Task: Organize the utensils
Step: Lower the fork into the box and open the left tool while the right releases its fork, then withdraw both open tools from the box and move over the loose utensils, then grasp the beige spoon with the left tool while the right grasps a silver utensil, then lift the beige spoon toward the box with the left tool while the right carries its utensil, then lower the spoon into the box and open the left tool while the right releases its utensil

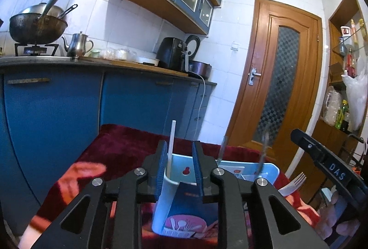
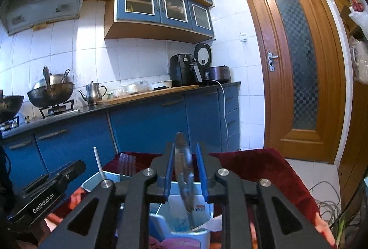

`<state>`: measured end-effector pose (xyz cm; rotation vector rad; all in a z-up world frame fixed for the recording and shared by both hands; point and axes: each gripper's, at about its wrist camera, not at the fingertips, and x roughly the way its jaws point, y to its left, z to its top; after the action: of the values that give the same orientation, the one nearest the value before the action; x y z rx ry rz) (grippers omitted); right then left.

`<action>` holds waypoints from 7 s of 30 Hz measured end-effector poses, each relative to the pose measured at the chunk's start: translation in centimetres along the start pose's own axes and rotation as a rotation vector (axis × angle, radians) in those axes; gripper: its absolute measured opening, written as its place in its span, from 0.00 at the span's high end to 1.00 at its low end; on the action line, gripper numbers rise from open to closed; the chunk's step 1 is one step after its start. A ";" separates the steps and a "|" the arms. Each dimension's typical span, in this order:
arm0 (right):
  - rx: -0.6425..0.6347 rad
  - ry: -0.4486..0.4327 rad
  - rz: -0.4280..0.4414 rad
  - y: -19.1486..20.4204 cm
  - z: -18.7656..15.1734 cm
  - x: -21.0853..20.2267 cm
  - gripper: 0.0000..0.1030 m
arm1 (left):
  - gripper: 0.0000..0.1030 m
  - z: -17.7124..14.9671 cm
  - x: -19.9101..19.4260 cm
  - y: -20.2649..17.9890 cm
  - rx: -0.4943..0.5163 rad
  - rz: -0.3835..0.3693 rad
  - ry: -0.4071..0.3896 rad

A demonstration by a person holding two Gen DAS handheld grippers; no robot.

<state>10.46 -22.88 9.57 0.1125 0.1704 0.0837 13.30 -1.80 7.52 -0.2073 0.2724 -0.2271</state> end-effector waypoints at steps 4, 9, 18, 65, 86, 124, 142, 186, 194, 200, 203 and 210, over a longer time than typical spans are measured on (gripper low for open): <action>0.037 0.005 0.009 -0.5 0.2 -1.7 0.76 | 0.78 0.2 -0.8 0.3 -0.012 -0.006 0.040; 0.045 0.016 0.011 -0.4 0.3 -3.8 0.75 | 0.78 0.4 -2.0 0.3 -0.015 -0.015 0.087; 0.054 0.058 0.018 0.3 -0.1 -7.3 0.75 | 0.78 0.1 -5.2 -0.2 0.042 -0.018 0.155; 0.228 0.325 -0.053 -4.2 -8.7 -10.8 0.70 | 0.78 -9.6 -3.0 -3.0 0.144 -0.036 0.557; 0.251 0.353 -0.043 -4.7 -9.7 -10.6 0.69 | 0.91 -10.8 -1.3 -4.8 0.209 -0.156 0.695; 0.149 0.723 0.067 1.8 -12.0 -2.0 0.89 | 0.97 -8.1 -3.7 7.0 -0.154 0.031 0.532; 0.186 0.656 0.148 1.4 -10.5 -3.0 0.94 | 0.96 -7.6 -1.3 6.7 -0.010 -0.091 0.810; 0.108 0.068 0.006 -0.7 0.7 -8.2 0.95 | 0.97 8.9 0.9 1.8 -0.118 0.033 -0.170; 0.090 -0.021 -0.005 -0.5 3.9 -8.0 0.94 | 0.97 8.4 1.6 1.8 -0.128 0.068 -0.252; 0.089 -0.073 -0.013 -0.2 5.3 -6.5 0.94 | 0.97 7.2 2.3 2.3 -0.171 0.087 -0.279; 0.085 -0.087 -0.022 0.1 5.5 -5.4 0.94 | 0.97 6.7 3.0 2.2 -0.171 0.092 -0.272; 0.060 -0.046 -0.055 0.2 4.2 -1.6 0.94 | 0.97 4.8 4.0 1.5 -0.117 0.103 -0.250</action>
<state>9.61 -23.31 14.00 0.1697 0.1296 0.0213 18.72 -0.50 10.77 -0.3334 0.0478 -0.0817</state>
